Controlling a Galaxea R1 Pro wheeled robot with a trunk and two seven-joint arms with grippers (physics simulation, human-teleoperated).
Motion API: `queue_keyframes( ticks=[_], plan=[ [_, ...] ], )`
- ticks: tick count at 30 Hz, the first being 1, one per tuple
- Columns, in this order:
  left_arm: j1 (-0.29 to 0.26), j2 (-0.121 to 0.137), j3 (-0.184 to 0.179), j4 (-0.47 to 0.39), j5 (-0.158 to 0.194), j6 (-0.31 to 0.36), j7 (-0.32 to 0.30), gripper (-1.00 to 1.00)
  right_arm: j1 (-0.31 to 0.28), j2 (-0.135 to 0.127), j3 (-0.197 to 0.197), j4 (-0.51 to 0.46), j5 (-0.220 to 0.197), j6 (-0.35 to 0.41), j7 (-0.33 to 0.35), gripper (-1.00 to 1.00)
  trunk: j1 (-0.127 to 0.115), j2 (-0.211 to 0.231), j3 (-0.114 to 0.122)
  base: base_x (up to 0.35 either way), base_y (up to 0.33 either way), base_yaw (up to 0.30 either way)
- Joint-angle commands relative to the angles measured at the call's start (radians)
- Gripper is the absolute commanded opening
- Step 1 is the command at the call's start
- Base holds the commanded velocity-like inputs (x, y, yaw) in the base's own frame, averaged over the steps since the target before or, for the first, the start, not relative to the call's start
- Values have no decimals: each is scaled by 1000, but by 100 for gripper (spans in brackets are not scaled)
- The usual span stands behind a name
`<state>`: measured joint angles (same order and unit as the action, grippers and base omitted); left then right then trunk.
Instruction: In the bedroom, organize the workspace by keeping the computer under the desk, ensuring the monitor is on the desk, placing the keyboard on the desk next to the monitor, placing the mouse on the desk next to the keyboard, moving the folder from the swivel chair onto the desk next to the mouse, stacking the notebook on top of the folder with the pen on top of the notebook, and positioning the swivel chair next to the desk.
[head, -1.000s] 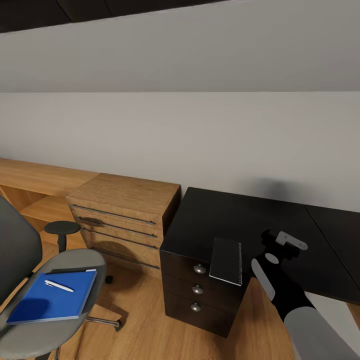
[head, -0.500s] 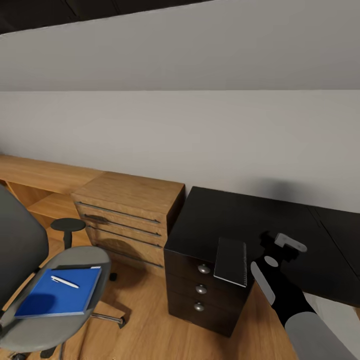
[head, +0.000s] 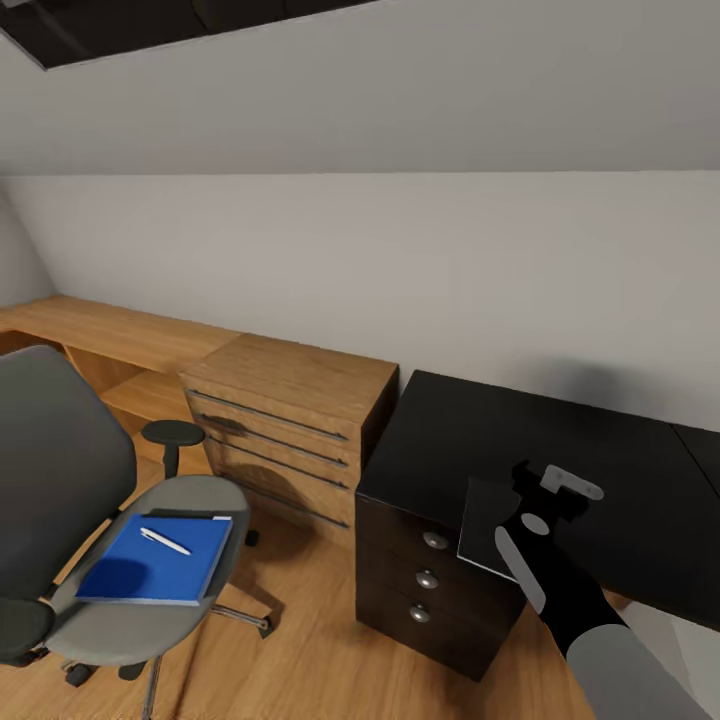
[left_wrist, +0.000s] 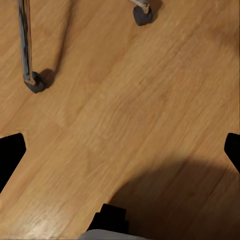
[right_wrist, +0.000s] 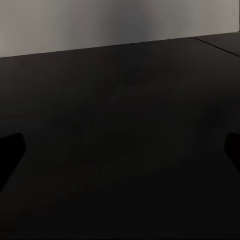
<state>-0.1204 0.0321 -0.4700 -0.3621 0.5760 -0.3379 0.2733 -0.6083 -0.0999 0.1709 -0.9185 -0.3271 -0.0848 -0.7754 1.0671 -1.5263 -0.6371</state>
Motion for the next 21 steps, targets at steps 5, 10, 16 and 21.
queue_keyframes(
  ticks=[5,10,16,21],
  plan=[
    [-1,-2,-12,47,4,-2,7,100,0,-1,8,1,-12,-9,-4,100,0,0,-7,0,0,199],
    [-1,-5,-13,56,3,-1,7,100,3,0,29,4,-13,-9,-4,100,0,0,-12,0,0,199],
    [-1,-5,-12,58,2,-3,8,100,4,40,45,9,-9,-9,-5,100,0,0,-19,0,0,199],
    [-1,-5,-12,58,2,-4,11,100,4,52,48,13,-8,-9,-5,100,0,0,-25,0,0,199]
  ],
)
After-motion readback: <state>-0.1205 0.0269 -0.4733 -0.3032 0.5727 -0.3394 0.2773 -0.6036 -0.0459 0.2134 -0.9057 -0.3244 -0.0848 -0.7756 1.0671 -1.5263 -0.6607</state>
